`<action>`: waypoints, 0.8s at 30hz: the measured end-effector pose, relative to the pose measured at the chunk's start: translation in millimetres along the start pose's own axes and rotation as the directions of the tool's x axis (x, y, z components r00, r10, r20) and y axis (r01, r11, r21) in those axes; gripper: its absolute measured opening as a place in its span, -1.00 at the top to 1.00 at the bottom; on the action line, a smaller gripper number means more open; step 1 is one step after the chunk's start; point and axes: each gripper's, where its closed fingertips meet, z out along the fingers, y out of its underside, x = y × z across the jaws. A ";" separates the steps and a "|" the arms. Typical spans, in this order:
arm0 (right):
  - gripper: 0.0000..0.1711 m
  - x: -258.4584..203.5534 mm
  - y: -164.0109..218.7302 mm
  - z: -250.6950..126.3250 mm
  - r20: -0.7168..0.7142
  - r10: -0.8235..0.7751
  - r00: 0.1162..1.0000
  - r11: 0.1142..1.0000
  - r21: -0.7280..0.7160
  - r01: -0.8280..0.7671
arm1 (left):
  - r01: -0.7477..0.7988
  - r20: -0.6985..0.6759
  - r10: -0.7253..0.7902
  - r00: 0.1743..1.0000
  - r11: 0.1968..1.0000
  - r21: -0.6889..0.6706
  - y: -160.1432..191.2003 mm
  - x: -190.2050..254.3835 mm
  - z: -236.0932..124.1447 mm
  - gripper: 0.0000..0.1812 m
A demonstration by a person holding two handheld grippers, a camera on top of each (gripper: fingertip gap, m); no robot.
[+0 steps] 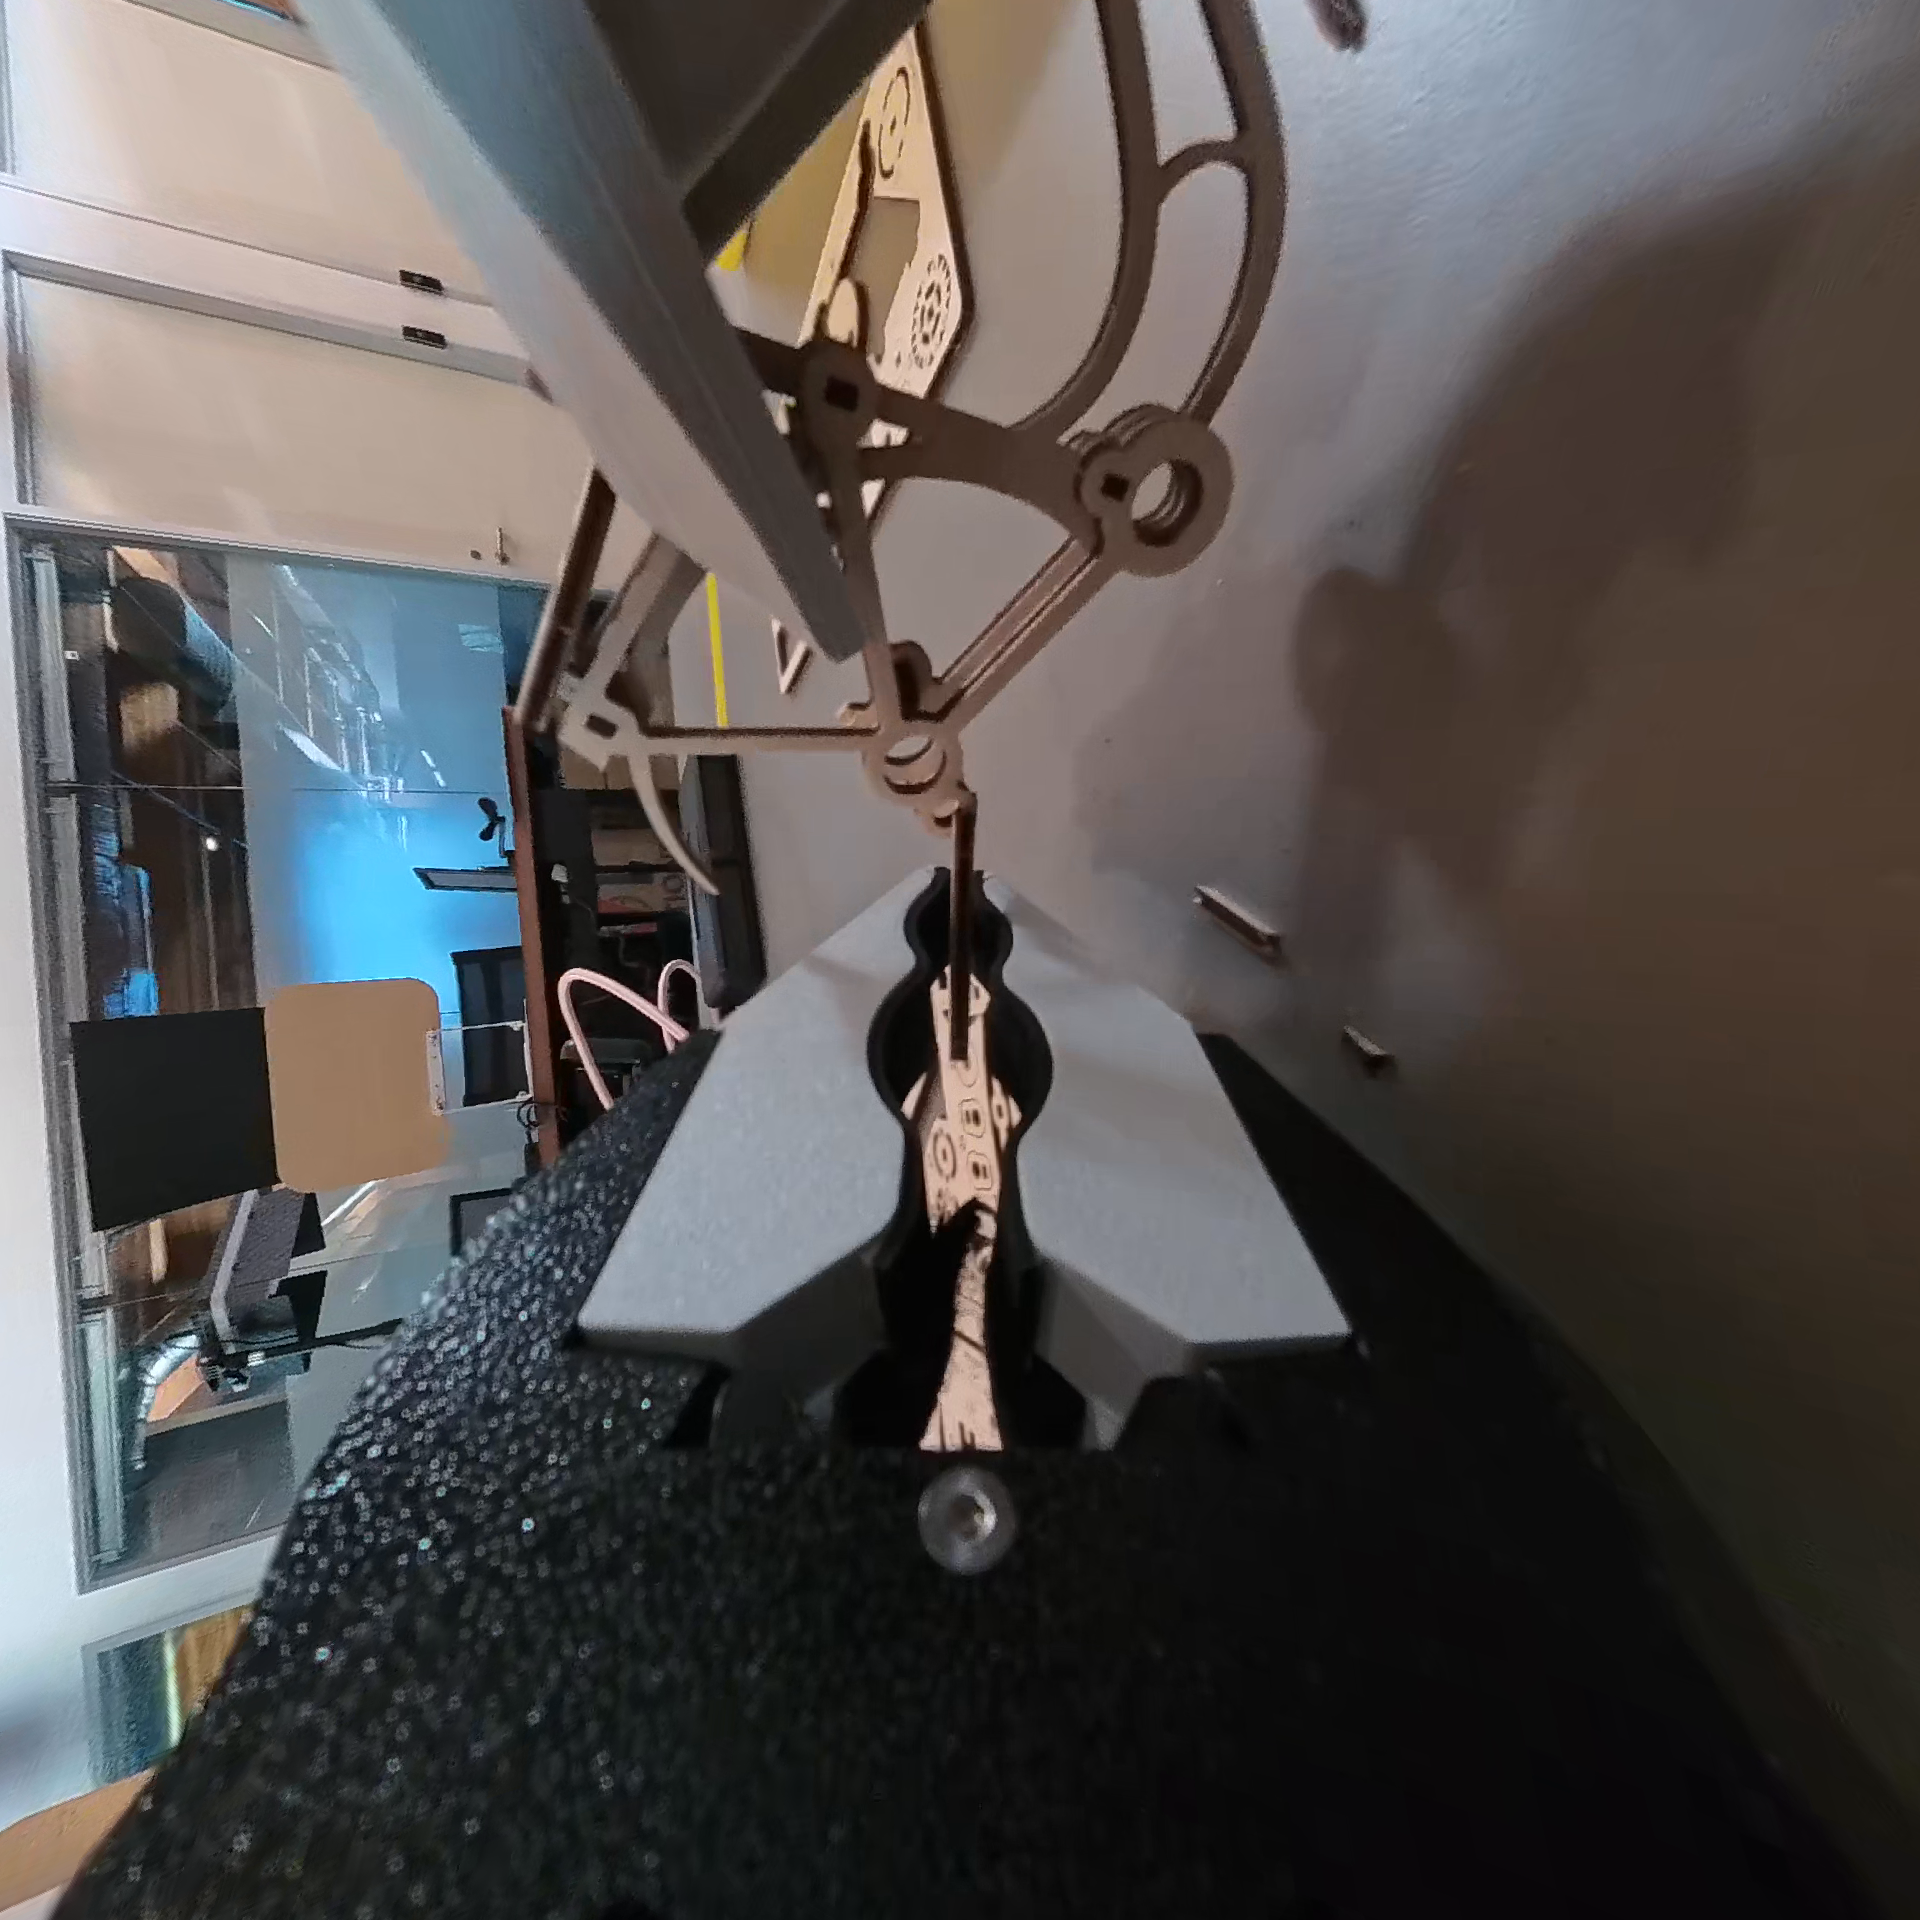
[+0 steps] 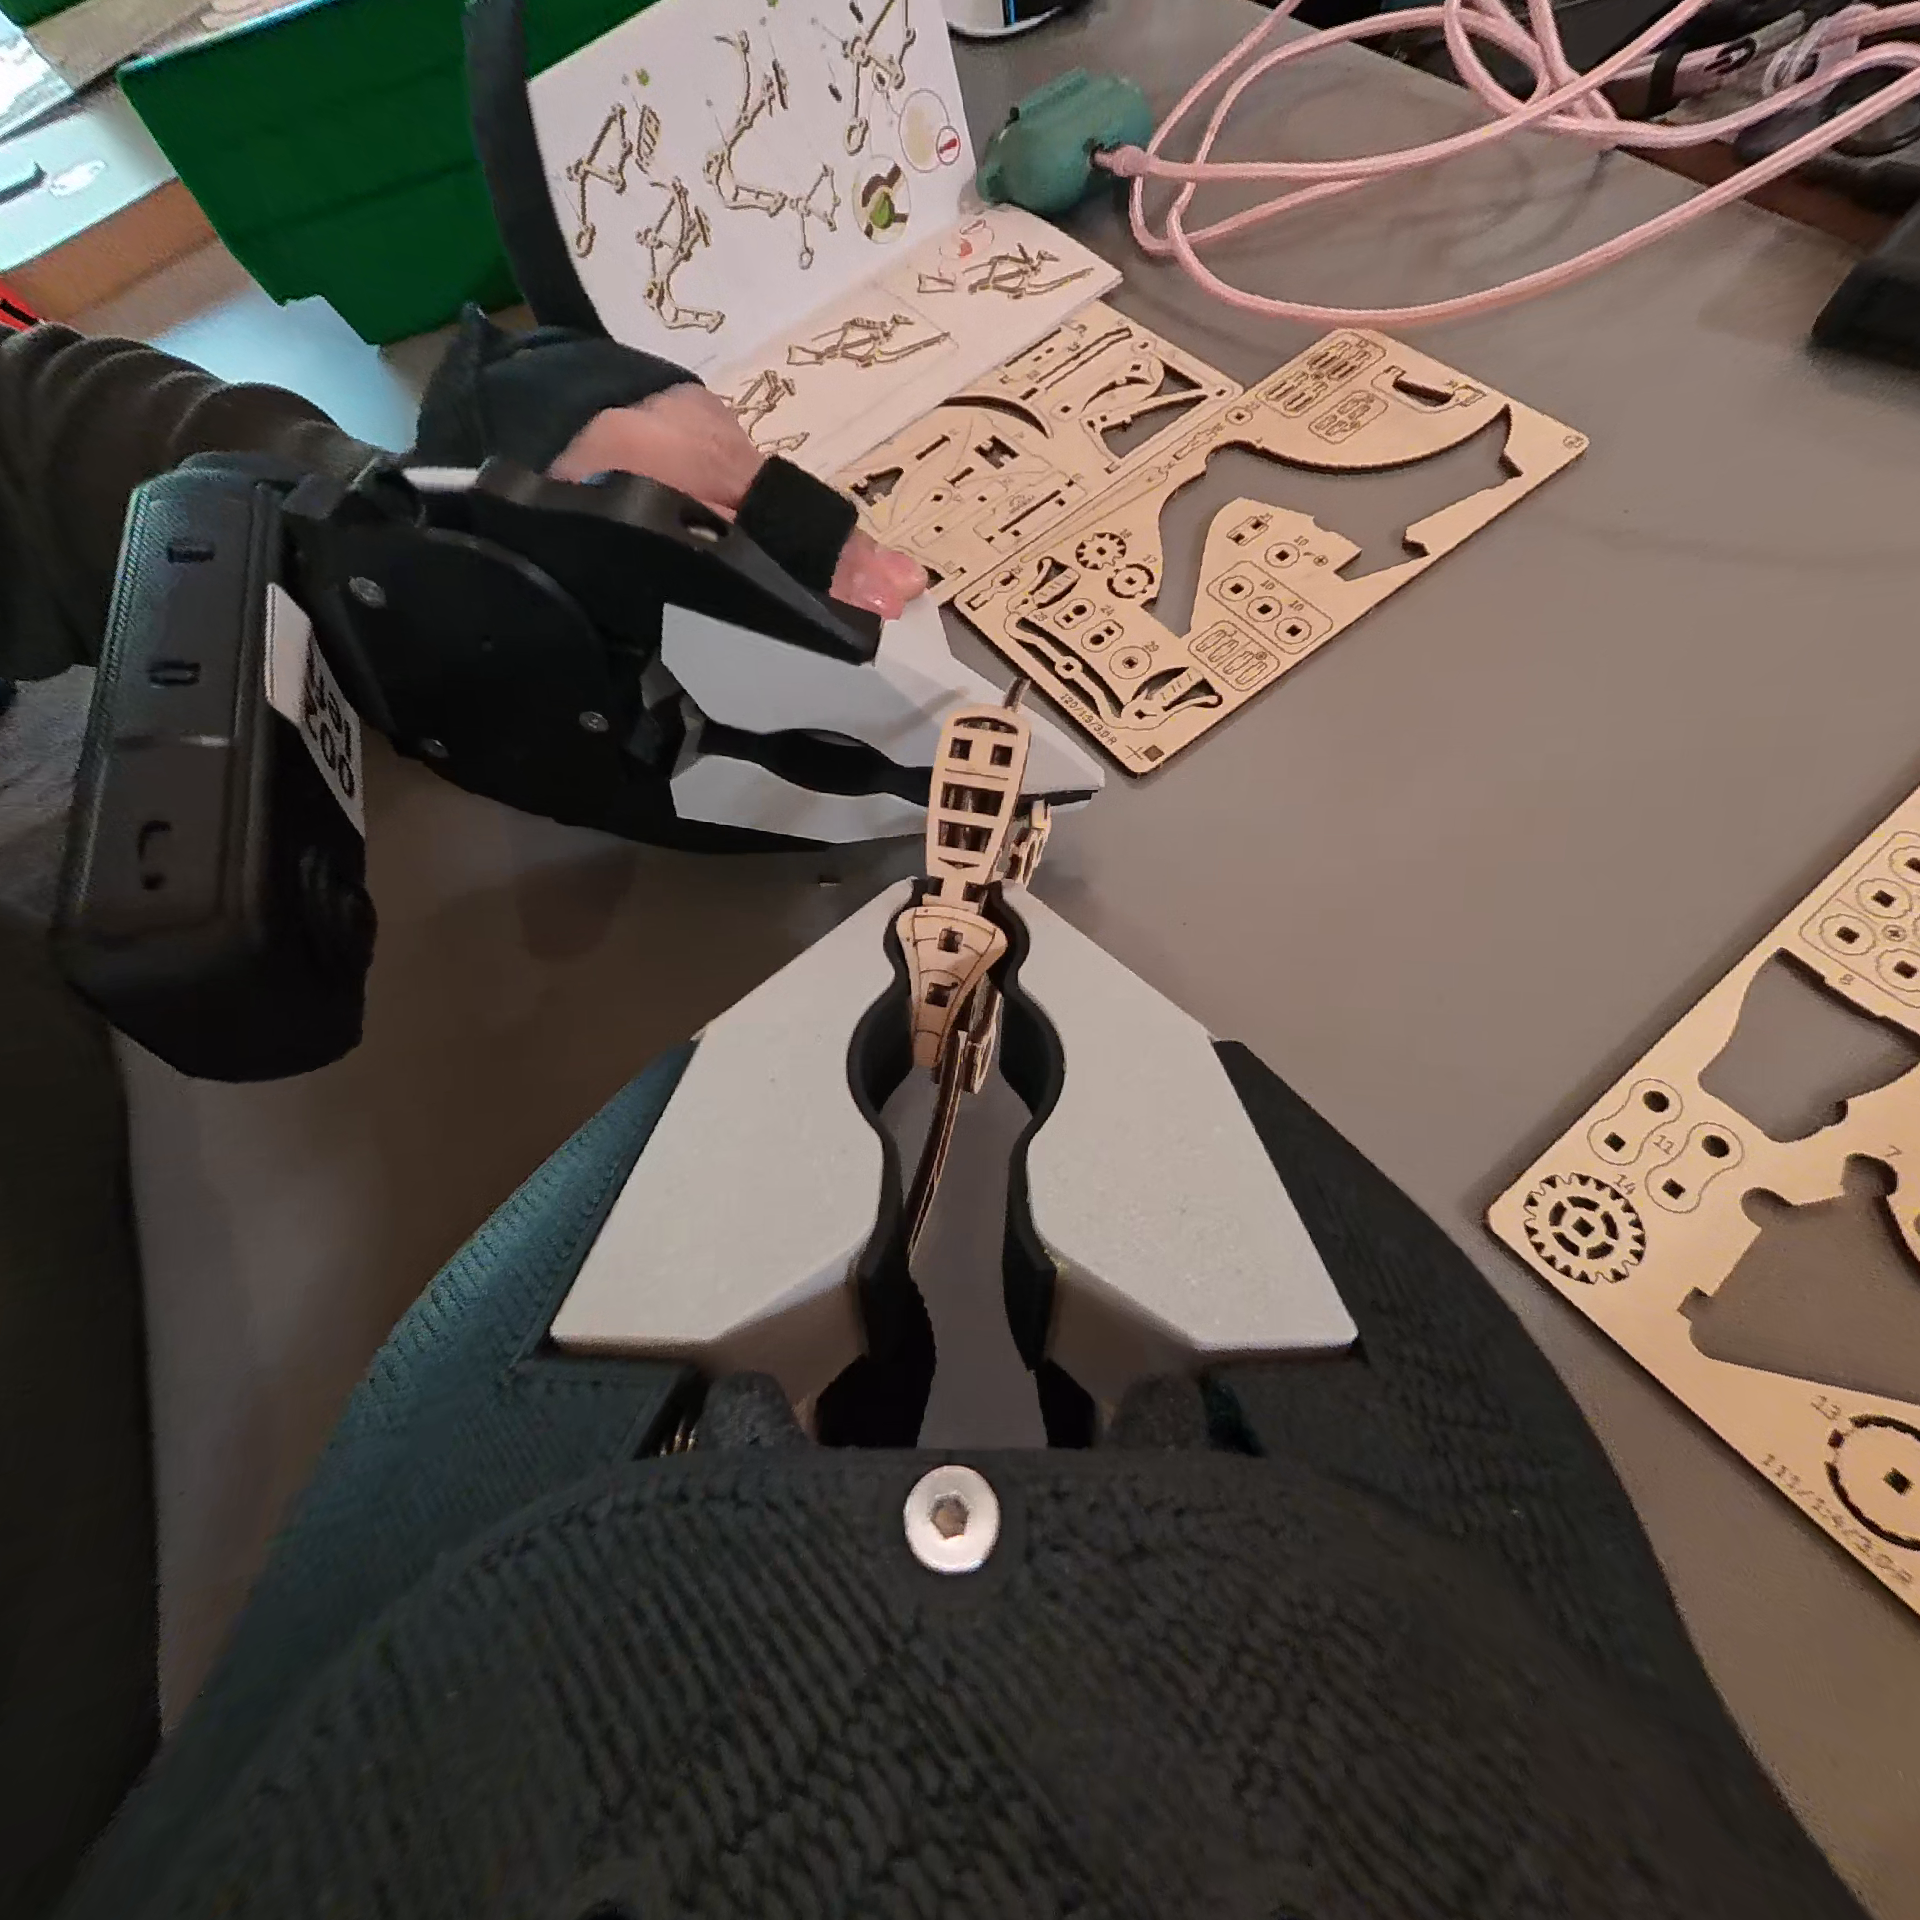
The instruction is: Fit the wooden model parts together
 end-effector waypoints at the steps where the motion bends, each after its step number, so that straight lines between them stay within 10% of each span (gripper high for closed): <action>1: 0.90 -0.1 0.1 0.2 -0.003 -0.001 1.000 1.000 -0.001 0.001 | -0.015 0.008 0.015 1.000 1.000 -0.006 0.3 -0.4 -0.1 1.00; 24: 0.89 -1.7 3.5 2.9 -0.018 -0.019 1.000 1.000 -0.024 0.019 | -0.157 0.066 0.161 0.985 0.985 -0.066 0.3 0.6 -1.0 1.00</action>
